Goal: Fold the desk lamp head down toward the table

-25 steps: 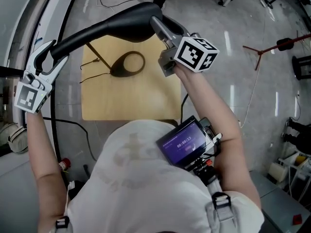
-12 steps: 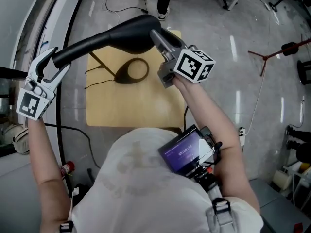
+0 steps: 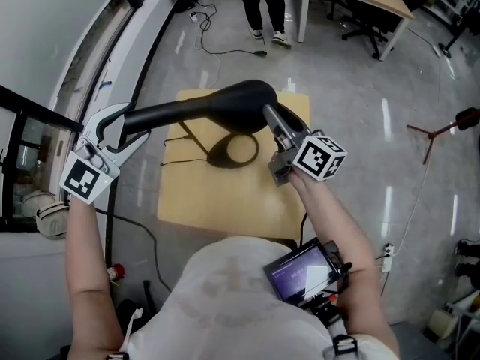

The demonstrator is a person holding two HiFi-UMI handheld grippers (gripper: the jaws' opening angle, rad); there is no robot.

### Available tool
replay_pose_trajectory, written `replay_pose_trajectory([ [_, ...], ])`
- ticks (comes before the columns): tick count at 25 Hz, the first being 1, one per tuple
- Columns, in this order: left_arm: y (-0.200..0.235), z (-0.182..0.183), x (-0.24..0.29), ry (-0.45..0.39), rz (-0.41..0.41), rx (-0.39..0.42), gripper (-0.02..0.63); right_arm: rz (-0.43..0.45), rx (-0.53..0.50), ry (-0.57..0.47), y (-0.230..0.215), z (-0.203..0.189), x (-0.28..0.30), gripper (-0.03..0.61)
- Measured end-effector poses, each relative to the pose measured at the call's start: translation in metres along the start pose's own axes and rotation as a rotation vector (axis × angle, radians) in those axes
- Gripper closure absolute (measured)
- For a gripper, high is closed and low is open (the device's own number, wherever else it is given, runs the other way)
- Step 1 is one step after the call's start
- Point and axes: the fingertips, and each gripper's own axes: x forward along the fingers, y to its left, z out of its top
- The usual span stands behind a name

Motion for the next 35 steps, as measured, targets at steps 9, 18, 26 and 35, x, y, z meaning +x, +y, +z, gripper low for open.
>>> replay_pose_trajectory([
  [9, 0.002, 0.013, 0.0, 0.027, -0.003, 0.007, 0.362, 0.031, 0.083, 0.024, -0.009, -0.016, 0.004, 0.422],
  [18, 0.002, 0.027, 0.009, 0.076, -0.007, 0.031, 0.36, 0.051, 0.174, 0.046, -0.024, -0.028, 0.009, 0.42],
  [26, 0.002, 0.027, 0.01, 0.094, -0.008, 0.051, 0.354, 0.074, 0.245, 0.073, -0.033, -0.052, 0.018, 0.419],
  [35, 0.001, 0.036, 0.013, 0.137, -0.021, 0.074, 0.353, 0.096, 0.306, 0.103, -0.035, -0.063, 0.019, 0.417],
])
